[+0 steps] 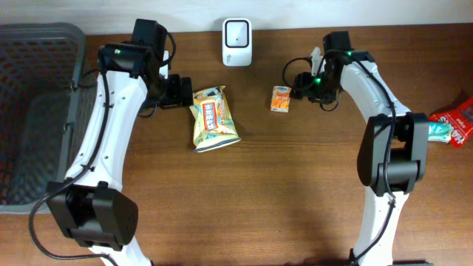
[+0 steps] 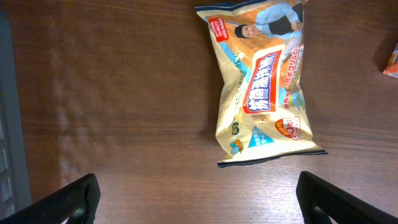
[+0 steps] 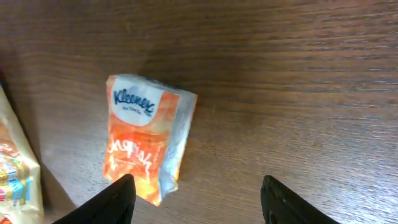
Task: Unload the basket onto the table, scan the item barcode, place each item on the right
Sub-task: 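Reach the right gripper to the orange Kleenex pack and grasp it, then carry the orange Kleenex pack to the right edge and release it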
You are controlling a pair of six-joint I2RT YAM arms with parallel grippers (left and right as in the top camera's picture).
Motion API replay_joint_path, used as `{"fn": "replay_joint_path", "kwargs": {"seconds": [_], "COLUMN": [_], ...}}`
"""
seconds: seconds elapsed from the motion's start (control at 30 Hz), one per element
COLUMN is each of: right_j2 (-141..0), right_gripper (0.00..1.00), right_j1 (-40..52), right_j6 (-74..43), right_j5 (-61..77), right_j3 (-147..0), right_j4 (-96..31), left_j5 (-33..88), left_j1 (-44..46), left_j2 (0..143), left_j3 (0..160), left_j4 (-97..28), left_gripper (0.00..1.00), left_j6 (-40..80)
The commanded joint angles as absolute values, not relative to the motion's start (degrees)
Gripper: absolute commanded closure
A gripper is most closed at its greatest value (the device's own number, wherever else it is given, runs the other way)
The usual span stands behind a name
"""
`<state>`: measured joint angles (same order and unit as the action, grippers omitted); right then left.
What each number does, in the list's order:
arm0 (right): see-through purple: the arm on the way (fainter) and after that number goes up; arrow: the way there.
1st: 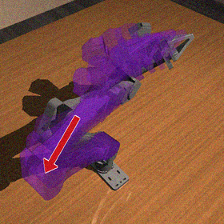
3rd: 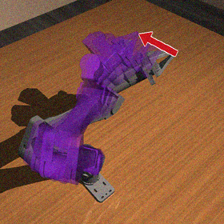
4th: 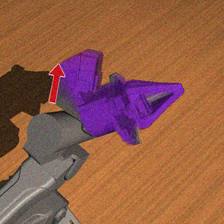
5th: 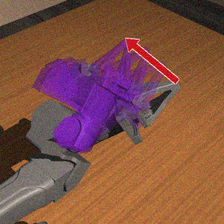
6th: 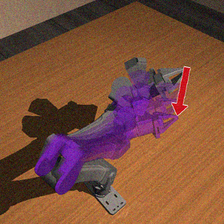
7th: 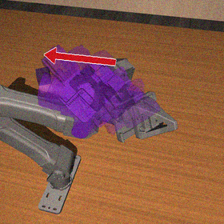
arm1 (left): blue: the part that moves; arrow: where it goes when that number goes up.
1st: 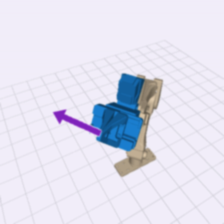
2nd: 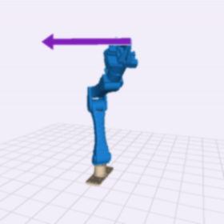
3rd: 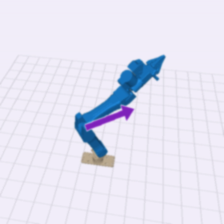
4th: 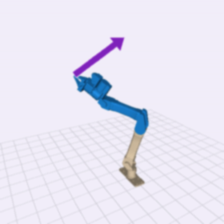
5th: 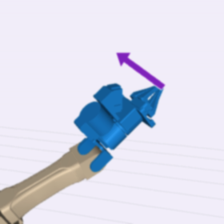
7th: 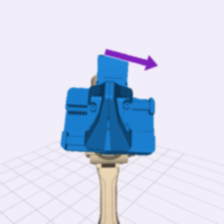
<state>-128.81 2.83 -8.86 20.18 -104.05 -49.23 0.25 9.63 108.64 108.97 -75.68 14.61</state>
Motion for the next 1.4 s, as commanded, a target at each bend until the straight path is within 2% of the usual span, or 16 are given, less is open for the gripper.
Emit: {"fn": "replay_joint_path", "kwargs": {"seconds": [0.0,0.13,0.33,0.4,0.47,0.6,0.7,0.77,0.87,0.93,1.07,1.13,1.17,1.23,1.3,1.37], "right_j2": [-129.25,-132.18,-135.35,-136.18,-135.92,-132.57,-129.56,-129.14,-129.16,-129.16,-129.14,-129.14,-129.10,-128.95,-128.95,-128.95], "right_gripper": [0.37,0.47,0.51,0.69,0.96,0.96,0.96,0.96,0.96,0.96,0.96,0.96,0.96,0.96,0.96,0.96], "right_j1": [3.92,4.23,4.21,4.21,4.10,3.16,2.59,2.70,3.38,3.92,4.91,5.02,5.37,6.83,10.92,15.66], "right_j6": [-9.54,-12.97,-12.97,-12.95,-12.99,-11.09,-0.43,6.72,20.86,25.12,21.85,7.18,-2.24,-11.68,-11.92,-4.16], "right_j5": [23.42,24.99,27.88,27.83,28.60,40.49,59.59,65.23,71.68,72.77,72.58,66.37,56.34,30.92,4.78,-11.25], "right_j3": [-104.90,-104.81,-104.79,-104.68,-105.08,-109.67,-111.94,-111.92,-111.77,-111.77,-111.85,-112.29,-113.14,-115.68,-120.11,-121.45], "right_j4": [-47.75,-45.87,-45.41,-45.45,-45.76,-48.88,-51.75,-56.66,-67.55,-71.20,-69.32,-61.89,-57.25,-52.47,-48.90,-39.48], "left_j5": [0.69,0.67,0.67,0.67,0.67,0.67,0.67,0.67,0.67,0.67,0.67,0.67,0.67,0.67,0.67,0.67], "left_j1": [9.56,9.56,9.56,9.56,9.56,9.56,9.56,9.56,9.56,9.58,9.56,9.58,9.56,9.56,9.56,9.58], "left_j2": [108.53,108.53,108.53,108.53,108.53,108.53,108.53,108.53,108.53,108.53,108.53,108.53,108.53,108.53,108.53,108.53], "left_j3": [108.99,108.99,108.99,108.99,108.99,108.99,108.99,108.99,108.99,108.99,108.99,108.99,108.99,108.99,108.99,108.99], "left_j4": [-75.70,-75.70,-75.70,-75.70,-75.70,-75.68,-75.70,-75.68,-75.70,-75.70,-75.70,-75.70,-75.70,-75.70,-75.70,-75.70], "left_gripper": [0.01,0.01,0.01,0.01,0.01,0.01,0.01,0.01,0.01,0.01,0.01,0.01,0.01,0.01,0.01,0.01], "left_j6": [15.20,15.20,15.20,15.20,15.20,15.20,15.20,15.20,15.20,15.20,15.20,15.20,15.20,15.20,15.20,15.20]}}
